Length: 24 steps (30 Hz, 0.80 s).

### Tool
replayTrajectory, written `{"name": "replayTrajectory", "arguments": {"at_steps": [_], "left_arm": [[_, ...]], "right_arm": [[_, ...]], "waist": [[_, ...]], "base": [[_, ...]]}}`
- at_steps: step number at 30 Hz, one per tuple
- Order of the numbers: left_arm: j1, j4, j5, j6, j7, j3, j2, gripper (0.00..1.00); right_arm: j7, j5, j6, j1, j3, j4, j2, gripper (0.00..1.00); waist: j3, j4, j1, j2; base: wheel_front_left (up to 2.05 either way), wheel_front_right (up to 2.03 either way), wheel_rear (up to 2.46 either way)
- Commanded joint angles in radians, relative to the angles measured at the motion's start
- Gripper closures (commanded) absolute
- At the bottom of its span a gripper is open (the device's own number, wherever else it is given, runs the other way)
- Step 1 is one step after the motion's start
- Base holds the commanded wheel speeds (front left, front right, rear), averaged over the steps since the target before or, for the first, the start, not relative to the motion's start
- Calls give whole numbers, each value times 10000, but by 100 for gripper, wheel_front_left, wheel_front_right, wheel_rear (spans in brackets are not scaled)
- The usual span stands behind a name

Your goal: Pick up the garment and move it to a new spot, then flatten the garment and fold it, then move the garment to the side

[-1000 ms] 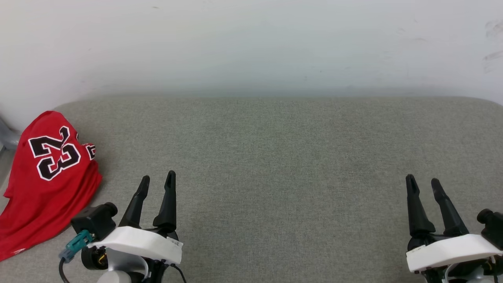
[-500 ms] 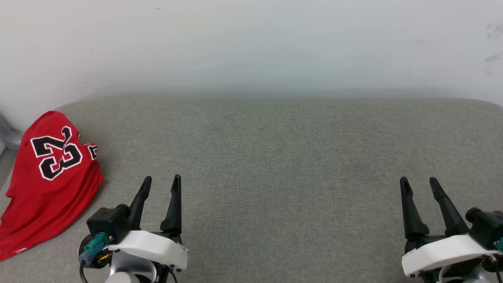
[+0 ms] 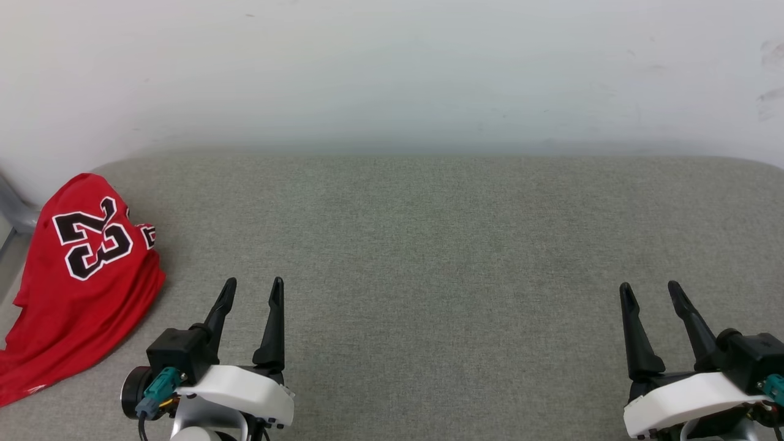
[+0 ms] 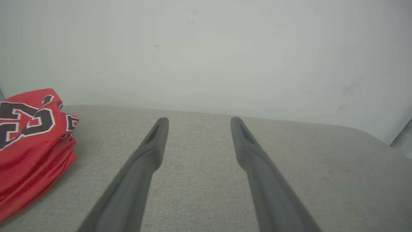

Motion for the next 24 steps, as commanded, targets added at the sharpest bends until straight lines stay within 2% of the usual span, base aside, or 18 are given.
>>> {"name": "replayTrajectory", "arguments": {"at_steps": [1,15,24], "left_arm": [[42,-9,241,-55,-101,40,-24,0],[28,176,1092,-349,-382,209,-250,0],[-159,207,1631,-424,-548,485,-413,0]], "right_arm": [[-61,-259,-2,47,-19,-91,6,0],[-197,-912,-3,233,-165,-156,10,0],[-279,-1407,-3,278,-67,-341,13,0]], "waist": [[-14,13,-1,0],[-57,166,-1,0],[8,900,-1,0]], "base": [[0,0,0],[0,0,0],[0,0,0]]}}
